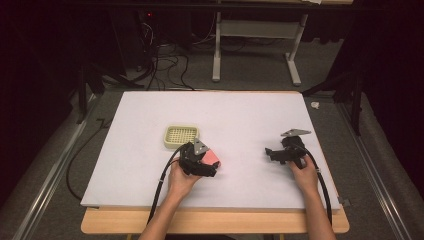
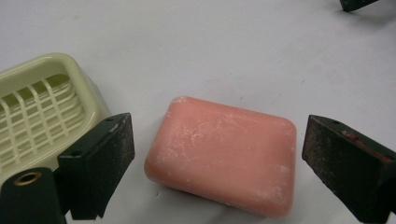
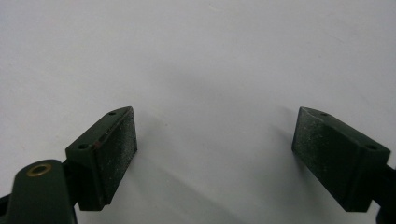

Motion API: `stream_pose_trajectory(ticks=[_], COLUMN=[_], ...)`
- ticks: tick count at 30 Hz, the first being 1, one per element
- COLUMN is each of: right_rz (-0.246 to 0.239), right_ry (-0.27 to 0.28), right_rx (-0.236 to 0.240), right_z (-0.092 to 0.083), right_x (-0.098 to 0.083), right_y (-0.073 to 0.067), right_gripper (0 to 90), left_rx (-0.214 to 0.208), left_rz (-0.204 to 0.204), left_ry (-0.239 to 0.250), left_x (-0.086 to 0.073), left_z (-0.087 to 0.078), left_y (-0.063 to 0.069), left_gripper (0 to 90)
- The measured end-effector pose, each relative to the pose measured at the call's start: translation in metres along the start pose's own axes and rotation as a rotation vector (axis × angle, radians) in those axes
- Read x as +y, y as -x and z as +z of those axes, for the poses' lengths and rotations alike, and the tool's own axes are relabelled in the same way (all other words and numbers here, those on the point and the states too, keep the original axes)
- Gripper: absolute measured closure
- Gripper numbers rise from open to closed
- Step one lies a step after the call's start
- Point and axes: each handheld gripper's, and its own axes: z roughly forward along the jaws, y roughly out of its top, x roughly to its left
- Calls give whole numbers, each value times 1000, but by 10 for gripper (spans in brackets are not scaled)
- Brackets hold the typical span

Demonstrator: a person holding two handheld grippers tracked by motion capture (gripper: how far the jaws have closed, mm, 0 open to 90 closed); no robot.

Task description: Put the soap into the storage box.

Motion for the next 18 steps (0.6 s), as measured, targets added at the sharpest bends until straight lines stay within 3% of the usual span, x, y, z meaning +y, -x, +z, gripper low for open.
stream_pose_trajectory(ticks=[18], right_rz=[-2], right_ry=[0], right_rx=[0], right_z=[0], right_x=[0], right_y=[0], right_gripper=[145], left_rx=[-29], left_rz=[-9], left_ry=[-34], left_x=[-2], left_z=[16], left_y=[0], left_gripper=[95])
